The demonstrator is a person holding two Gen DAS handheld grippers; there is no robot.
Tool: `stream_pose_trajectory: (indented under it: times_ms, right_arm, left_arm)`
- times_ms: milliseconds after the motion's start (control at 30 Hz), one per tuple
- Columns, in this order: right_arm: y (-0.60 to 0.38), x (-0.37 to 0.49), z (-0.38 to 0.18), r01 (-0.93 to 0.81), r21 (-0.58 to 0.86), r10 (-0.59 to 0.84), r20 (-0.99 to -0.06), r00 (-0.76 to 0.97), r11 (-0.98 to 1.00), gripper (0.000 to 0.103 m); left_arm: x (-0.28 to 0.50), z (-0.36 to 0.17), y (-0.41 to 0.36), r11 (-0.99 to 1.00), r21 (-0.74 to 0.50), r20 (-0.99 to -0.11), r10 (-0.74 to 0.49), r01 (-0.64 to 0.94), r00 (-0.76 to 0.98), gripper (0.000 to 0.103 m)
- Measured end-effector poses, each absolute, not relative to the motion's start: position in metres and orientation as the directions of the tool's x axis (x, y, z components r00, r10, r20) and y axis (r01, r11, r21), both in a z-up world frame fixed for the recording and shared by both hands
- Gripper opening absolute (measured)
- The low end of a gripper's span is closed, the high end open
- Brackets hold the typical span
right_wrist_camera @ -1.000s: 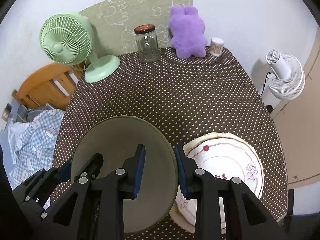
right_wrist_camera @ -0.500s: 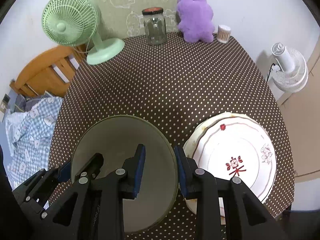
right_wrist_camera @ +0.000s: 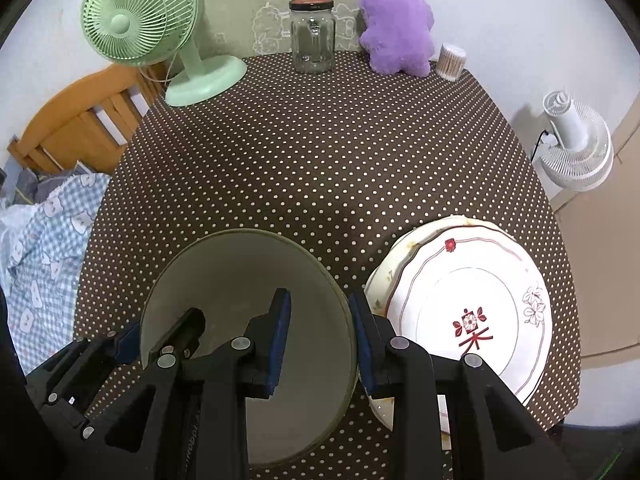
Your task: Organize plates and bowls
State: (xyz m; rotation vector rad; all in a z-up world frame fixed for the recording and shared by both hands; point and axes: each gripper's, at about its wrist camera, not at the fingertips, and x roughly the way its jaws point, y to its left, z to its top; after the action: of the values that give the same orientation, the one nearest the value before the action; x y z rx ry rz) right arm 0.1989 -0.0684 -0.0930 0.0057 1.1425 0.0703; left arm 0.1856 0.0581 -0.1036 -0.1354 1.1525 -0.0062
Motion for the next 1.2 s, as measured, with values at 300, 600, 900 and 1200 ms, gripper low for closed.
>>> stream_pose_trajectory:
  times_ms: [300,600,900,1200]
  right_arm:
    - [-0.065,0.2,-0.096,-0.072,0.01,0.04,-0.905,0.423,0.997,0.034]
    - [-0.071,0.196,-0.093,-0.114,0.081,0.122,-0.905,0.409,0.99,0.064]
    - [-0.089,0.19,-0.086,-0.087,0.102,0.13,-0.892,0.433,0.991,0.07]
    - [-0.107,0.193,-0.102,-0.04,0.191,0.191,-0.897,0.398,0.981,0.071]
  left_arm:
    - [0.185,-0.106,0.056,0.993,-0.106,-0.905,-0.074,-0.054,0.418,0.022]
    - [0.18,-0.102,0.052,0.993,-0.119,-0.895,-0.103,-0.01,0.433,0.05]
    - [0.175,-0.096,0.055,0.991,-0.134,-0.877,-0.13,0.024,0.462,0.079]
    - [0.182,-0.105,0.046,0.992,-0.116,-0.893,-0.121,0.038,0.434,0.085]
